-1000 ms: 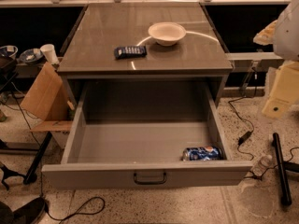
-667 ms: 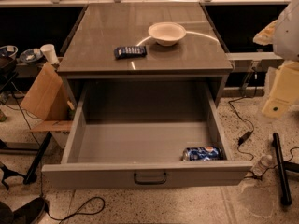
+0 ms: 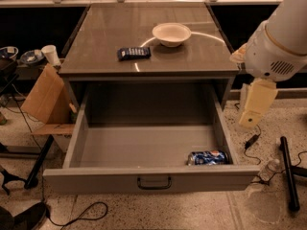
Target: Pick pepsi can from top drawer and place on counter
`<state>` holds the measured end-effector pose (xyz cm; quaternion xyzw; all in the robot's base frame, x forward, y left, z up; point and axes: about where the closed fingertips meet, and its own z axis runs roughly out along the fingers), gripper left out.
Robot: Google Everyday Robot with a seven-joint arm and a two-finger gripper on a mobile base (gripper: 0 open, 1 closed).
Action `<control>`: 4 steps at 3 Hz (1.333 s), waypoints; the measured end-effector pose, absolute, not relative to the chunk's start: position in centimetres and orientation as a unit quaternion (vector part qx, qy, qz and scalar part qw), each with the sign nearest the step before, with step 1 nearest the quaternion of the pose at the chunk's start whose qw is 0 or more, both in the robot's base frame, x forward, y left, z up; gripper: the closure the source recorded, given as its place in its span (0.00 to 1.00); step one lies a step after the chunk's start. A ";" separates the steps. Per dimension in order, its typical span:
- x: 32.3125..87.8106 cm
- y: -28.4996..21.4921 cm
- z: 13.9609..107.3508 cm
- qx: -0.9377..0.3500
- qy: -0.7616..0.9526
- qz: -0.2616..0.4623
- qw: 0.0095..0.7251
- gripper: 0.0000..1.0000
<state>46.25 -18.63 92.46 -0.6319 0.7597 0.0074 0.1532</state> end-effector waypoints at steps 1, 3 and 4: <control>47.3 -16.3 87.8 -0.652 0.743 0.040 0.144 0.00; 48.3 -14.8 82.9 -0.665 0.731 0.056 0.143 0.00; 48.6 -14.7 82.7 -0.653 0.739 0.054 0.155 0.00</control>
Offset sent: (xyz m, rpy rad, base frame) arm 0.0320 0.0535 -0.1544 0.0717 0.0930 0.1490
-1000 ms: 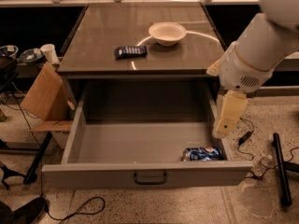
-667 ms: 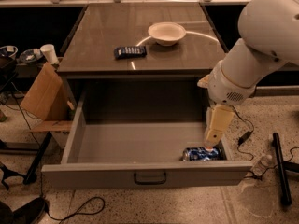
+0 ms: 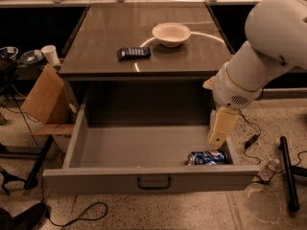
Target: Pick pepsi can from top drawer and place on counter
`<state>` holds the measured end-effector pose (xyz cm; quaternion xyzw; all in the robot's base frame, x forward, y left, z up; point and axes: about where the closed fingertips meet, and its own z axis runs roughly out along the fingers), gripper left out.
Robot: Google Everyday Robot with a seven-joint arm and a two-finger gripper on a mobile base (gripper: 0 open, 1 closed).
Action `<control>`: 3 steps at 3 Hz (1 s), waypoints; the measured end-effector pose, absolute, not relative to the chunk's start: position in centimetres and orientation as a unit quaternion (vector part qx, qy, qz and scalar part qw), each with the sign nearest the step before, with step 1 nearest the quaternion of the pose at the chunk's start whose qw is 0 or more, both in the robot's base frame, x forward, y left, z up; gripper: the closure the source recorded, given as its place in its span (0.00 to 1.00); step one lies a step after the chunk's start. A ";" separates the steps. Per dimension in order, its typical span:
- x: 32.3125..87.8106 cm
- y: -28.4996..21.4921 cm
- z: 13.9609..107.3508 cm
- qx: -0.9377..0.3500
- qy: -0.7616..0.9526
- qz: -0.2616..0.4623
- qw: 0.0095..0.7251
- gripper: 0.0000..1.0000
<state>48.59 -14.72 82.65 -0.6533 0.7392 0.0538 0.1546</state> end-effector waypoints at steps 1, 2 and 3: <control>50.1 -14.4 81.1 -0.629 0.753 0.056 0.187 0.00; 52.8 -13.9 79.2 -0.613 0.759 0.049 0.213 0.00; 55.5 -13.3 77.3 -0.610 0.760 0.039 0.222 0.00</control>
Offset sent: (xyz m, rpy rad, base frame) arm 0.0764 0.0131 -0.0587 0.1135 -0.1345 -0.1378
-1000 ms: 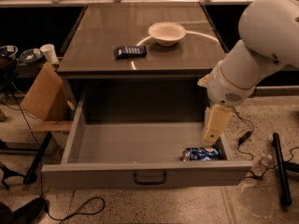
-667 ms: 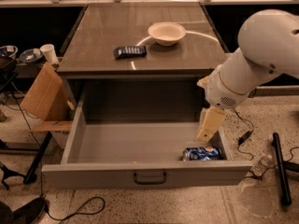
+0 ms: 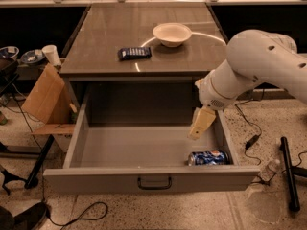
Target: Pick pepsi can from top drawer and place on counter
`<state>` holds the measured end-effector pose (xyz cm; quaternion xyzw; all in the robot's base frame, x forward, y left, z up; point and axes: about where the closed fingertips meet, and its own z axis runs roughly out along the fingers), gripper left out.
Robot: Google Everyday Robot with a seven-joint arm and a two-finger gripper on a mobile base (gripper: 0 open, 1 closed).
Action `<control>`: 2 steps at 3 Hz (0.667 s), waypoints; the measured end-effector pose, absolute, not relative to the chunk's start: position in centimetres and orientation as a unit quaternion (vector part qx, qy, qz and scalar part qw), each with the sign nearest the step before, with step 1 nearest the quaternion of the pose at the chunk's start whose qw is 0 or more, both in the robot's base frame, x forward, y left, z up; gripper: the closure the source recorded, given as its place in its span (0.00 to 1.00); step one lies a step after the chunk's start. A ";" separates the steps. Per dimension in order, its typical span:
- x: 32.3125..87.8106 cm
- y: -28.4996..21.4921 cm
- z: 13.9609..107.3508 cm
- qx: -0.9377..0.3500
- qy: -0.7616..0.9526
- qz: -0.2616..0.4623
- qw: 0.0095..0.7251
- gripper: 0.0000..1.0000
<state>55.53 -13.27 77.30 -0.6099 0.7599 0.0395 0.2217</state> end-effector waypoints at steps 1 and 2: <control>57.8 -12.3 74.2 -0.642 0.742 0.027 0.191 0.00; 58.3 -12.0 72.2 -0.666 0.728 0.023 0.160 0.00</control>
Offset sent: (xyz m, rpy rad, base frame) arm 0.0355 0.0141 -0.0724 -0.1876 0.0897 0.1826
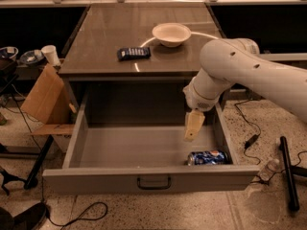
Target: Pick pepsi can from top drawer and place on counter
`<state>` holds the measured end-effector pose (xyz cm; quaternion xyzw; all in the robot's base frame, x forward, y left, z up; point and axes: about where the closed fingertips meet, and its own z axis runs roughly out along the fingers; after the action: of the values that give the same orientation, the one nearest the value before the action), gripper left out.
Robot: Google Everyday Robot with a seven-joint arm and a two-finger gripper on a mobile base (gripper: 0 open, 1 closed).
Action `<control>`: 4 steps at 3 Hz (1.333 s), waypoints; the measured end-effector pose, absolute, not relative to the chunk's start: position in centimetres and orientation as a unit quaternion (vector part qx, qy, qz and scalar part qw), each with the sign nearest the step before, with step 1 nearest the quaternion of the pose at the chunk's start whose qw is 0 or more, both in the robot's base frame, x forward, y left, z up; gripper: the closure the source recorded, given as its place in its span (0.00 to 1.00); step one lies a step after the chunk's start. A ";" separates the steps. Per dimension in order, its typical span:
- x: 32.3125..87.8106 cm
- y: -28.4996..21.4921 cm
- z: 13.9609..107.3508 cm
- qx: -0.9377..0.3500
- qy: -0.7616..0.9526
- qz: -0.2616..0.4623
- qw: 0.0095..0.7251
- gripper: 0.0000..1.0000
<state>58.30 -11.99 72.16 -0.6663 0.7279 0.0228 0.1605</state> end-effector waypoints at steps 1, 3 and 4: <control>57.8 -12.0 70.0 -0.680 0.719 0.028 0.141 0.00; 56.7 -12.0 66.1 -0.703 0.703 0.027 0.107 0.00; 56.3 -12.3 64.4 -0.707 0.700 0.026 0.098 0.00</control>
Offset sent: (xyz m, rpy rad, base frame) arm -0.0166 0.0026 -0.0647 -0.0788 0.0833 0.1074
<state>56.33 -12.33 64.42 -0.7067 0.7002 0.0262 0.0978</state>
